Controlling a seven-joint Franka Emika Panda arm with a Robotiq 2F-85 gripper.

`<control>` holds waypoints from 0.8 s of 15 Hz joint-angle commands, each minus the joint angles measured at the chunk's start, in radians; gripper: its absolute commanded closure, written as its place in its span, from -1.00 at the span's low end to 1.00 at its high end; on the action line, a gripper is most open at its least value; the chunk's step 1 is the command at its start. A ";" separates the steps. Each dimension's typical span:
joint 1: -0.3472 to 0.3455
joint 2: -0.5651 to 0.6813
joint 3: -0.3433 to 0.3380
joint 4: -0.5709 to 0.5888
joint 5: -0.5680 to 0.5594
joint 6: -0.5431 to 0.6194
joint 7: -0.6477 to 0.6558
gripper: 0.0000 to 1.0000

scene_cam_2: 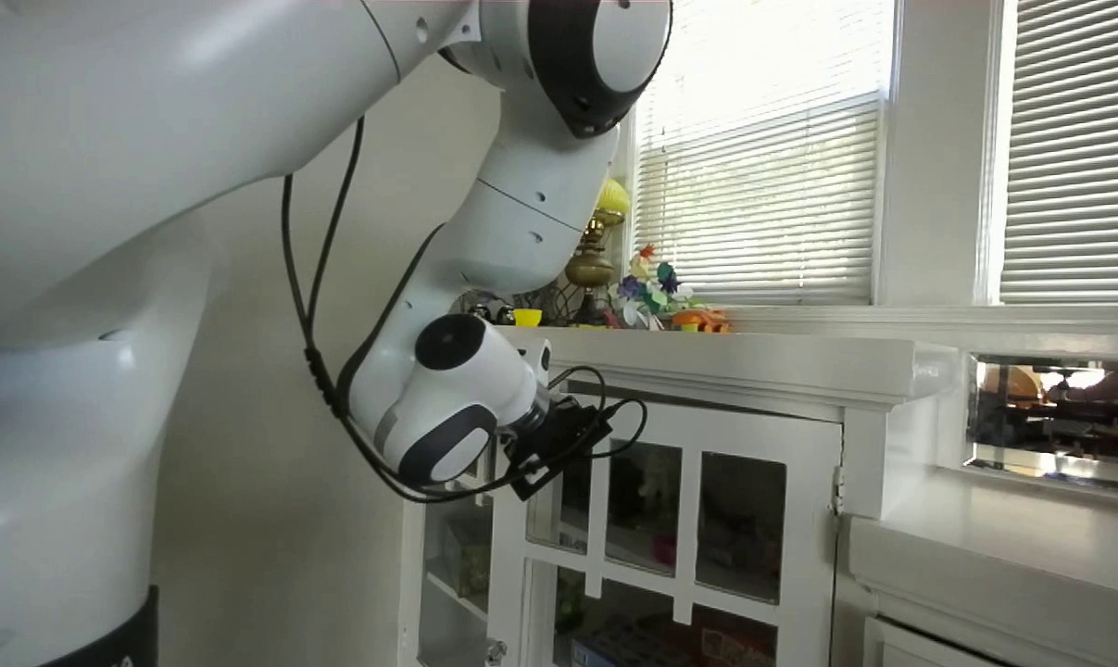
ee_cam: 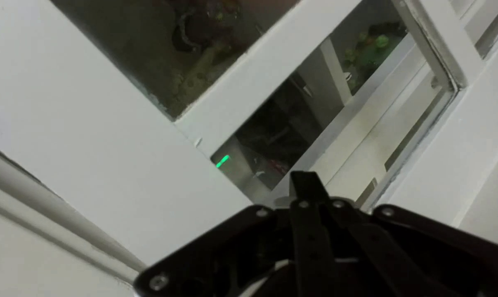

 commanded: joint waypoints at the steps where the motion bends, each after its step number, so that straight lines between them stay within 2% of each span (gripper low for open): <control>1: 0.005 -0.119 -0.028 0.106 -0.095 0.061 -0.067 0.96; 3: -0.010 -0.126 -0.030 0.156 -0.118 0.030 -0.068 0.97; 12: -0.003 -0.227 -0.060 0.257 -0.170 0.032 -0.108 0.97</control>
